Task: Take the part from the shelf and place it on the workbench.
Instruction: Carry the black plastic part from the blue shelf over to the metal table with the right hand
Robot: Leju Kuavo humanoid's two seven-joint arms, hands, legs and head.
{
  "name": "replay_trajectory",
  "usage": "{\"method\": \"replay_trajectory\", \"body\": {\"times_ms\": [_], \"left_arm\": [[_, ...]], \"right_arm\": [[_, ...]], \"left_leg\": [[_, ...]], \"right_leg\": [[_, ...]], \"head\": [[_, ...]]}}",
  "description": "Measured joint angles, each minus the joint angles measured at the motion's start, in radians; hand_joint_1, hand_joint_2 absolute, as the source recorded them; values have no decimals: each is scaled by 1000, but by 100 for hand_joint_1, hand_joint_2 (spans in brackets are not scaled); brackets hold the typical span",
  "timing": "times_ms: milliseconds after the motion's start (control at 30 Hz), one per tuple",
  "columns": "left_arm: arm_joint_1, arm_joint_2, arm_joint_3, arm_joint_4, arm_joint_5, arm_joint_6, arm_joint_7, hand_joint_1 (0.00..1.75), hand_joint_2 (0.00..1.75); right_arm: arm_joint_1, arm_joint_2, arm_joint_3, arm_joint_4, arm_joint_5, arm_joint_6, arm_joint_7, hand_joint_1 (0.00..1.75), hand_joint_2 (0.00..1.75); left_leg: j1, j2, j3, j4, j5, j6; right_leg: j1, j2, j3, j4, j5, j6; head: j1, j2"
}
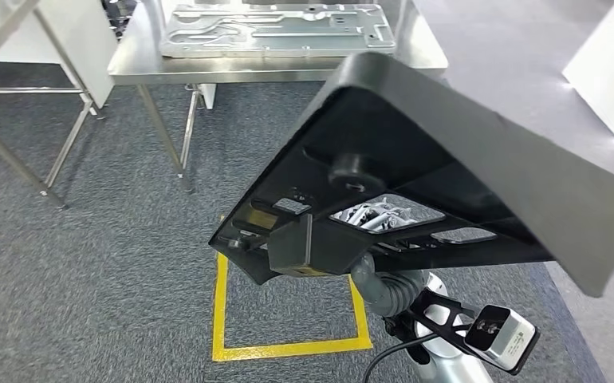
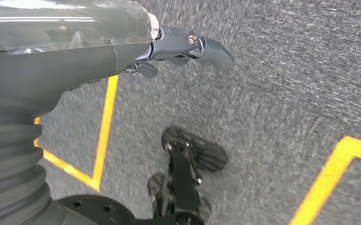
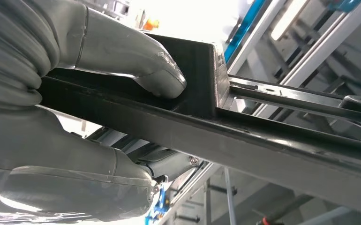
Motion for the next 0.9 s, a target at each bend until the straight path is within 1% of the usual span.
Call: {"method": "replay_trajectory", "body": {"times_ms": [33, 67, 100, 133, 167, 200, 233, 267, 300, 333, 367, 400, 433, 467, 500, 533, 567, 600, 633, 667, 700, 733, 800, 833, 867, 900], "left_arm": [[-1, 0, 0, 0, 0, 0, 0, 0, 175], [-2, 0, 0, 0, 0, 0, 0, 0, 175], [-2, 0, 0, 0, 0, -1, 1, 0, 175], [-3, 0, 0, 0, 0, -1, 1, 0, 175], [-3, 0, 0, 0, 0, -2, 2, 0, 175], [-3, 0, 0, 0, 0, -2, 4, 0, 175], [-3, 0, 0, 0, 0, -2, 5, 0, 175], [-4, 0, 0, 0, 1, -4, 6, 0, 175], [-6, 1, 0, 0, 2, -5, 7, 0, 175], [-7, 1, 0, 0, 2, -6, 8, 0, 175], [-7, 2, 0, 0, 3, -8, 9, 0, 175], [-6, 2, 0, 0, 3, -8, 9, 0, 175], [-3, 2, 0, 0, 3, -9, 10, 0, 175], [0, 2, 0, 0, 4, -9, 11, 0, 175], [2, 3, 0, 0, 3, -9, 11, 0, 175], [3, 3, 0, 0, 3, -9, 11, 0, 175], [2, 4, 0, 0, 3, -10, 11, 0, 175], [2, 4, 0, 0, 2, -10, 11, 0, 175], [0, 4, 0, 0, 2, -11, 11, 0, 175], [-1, 5, 0, 0, 2, -12, 11, 0, 175], [-2, 5, 0, 0, 1, -12, 11, 0, 175], [-2, 5, 0, 0, 1, -12, 11, 0, 175], [-3, 5, 0, 0, 1, -12, 11, 0, 175], [-3, 5, 0, 0, 1, -13, 11, 0, 175], [-4, 5, 0, 0, 1, -13, 11, 0, 175], [-4, 5, 0, 0, 1, -13, 11, 0, 175]], "right_arm": [[1, 0, 0, 0, 0, 0, 0, 175, 175], [1, 0, 0, 0, 0, 0, 0, 175, 175], [1, 0, 0, -1, 0, 0, 0, 175, 175], [0, 0, 0, -2, 0, 1, 0, 175, 175], [-1, 0, 0, -3, 1, 1, 0, 175, 175], [-1, 0, 0, -4, 3, 0, 0, 175, 175], [-1, 0, 0, -5, 7, -3, 0, 175, 175], [0, 0, 0, -6, 12, -7, 0, 175, 175], [1, -1, 0, -8, 17, -11, 0, 175, 175], [1, -1, 0, -10, 21, -14, 0, 175, 175], [0, 0, 0, -11, 23, -16, 0, 175, 175], [0, 0, 0, -12, 24, -16, 0, 175, 175], [1, 0, 0, -12, 24, -16, 0, 175, 175], [2, 0, 0, -12, 25, -16, 0, 175, 175], [3, 0, 0, -12, 25, -16, 0, 175, 175], [3, 0, 0, -12, 25, -16, 0, 175, 175], [4, 0, 0, -12, 25, -16, 0, 175, 175], [4, 0, 0, -13, 25, -15, 0, 175, 175], [4, 0, 0, -14, 25, -15, 0, 175, 175], [5, 0, 0, -15, 25, -16, 0, 175, 175], [7, -1, 0, -17, 27, -16, 0, 175, 175], [9, -1, 0, -20, 28, -16, 0, 175, 175], [13, -1, 0, -25, 29, -16, 0, 175, 175], [14, -1, 0, -27, 30, -16, 0, 175, 175], [14, -1, -1, -29, 30, -16, 0, 175, 175], [15, -1, -1, -31, 30, -16, 0, 175, 175]], "left_leg": [[0, 13, 1, 0, -2, -1], [0, 24, 4, 0, -4, -3], [-1, 34, 7, 0, -6, -6], [-4, 42, 10, 1, -9, -11], [-7, 51, 13, 2, -12, -16], [-9, 60, 15, 2, -15, -21], [-11, 69, 17, 2, -18, -27], [-11, 74, 19, 3, -21, -32], [-9, 63, 19, 9, -29, -38], [-7, 41, 12, 31, -45, -43], [-5, 13, -7, 75, -72, -47], [-3, -14, -35, 138, -106, -50], [-2, -28, -69, 209, -137, -52], [-2, -33, -99, 267, -156, -54], [-2, -34, -115, 294, -154, -55], [-1, -34, -114, 281, -133, -56], [0, -35, -94, 230, -95, -56], [2, -35, -65, 159, -56, -55], [2, -37, -38, 94, -29, -52], [2, -39, -20, 50, -14, -46], [0, -41, -12, 29, -12, -39], [-3, -41, -11, 27, -15, -31], [-3, -41, -10, 24, -10, -15], [-2, -40, -9, 21, -8, -9], [0, -39, -7, 18, -6, -3], [0, -38, -7, 17, -6, 0]], "right_leg": [[-1, -5, 13, -23, 21, 1], [-1, -16, 47, -85, 54, -1], [1, -42, 90, -162, 86, -5], [6, -64, 126, -228, 107, -12], [10, -82, 149, -272, 119, -18], [15, -89, 158, -291, 121, -24], [17, -78, 156, -293, 120, -29], [14, -68, 156, -295, 122, -35], [11, -59, 157, -298, 124, -40], [8, -51, 159, -302, 126, -46], [5, -45, 161, -305, 128, -52], [5, -38, 161, -306, 127, -55], [6, -31, 160, -305, 127, -57], [6, -23, 160, -304, 126, -58], [7, -15, 160, -303, 126, -58], [6, -7, 161, -301, 125, -56], [5, 0, 162, -298, 122, -54], [5, 5, 163, -295, 119, -50], [6, 9, 163, -289, 115, -45], [8, 12, 161, -284, 113, -40], [9, 14, 159, -281, 112, -35], [10, 15, 157, -280, 112, -29], [7, 14, 156, -278, 109, -17], [5, 11, 149, -263, 98, -12], [4, 8, 133, -227, 76, -7], [3, 5, 105, -169, 46, -4]], "head": [[0, 0], [0, 0], [0, 0], [0, 0], [0, 0], [0, 0], [0, 0], [0, 0], [0, 0], [0, 0], [0, 0], [0, 0], [0, 0], [0, 0], [0, 0], [0, 0], [0, 0], [0, 0], [0, 0], [0, 0], [0, 0], [0, 0], [0, 0], [0, 0], [0, 0], [0, 0]]}}
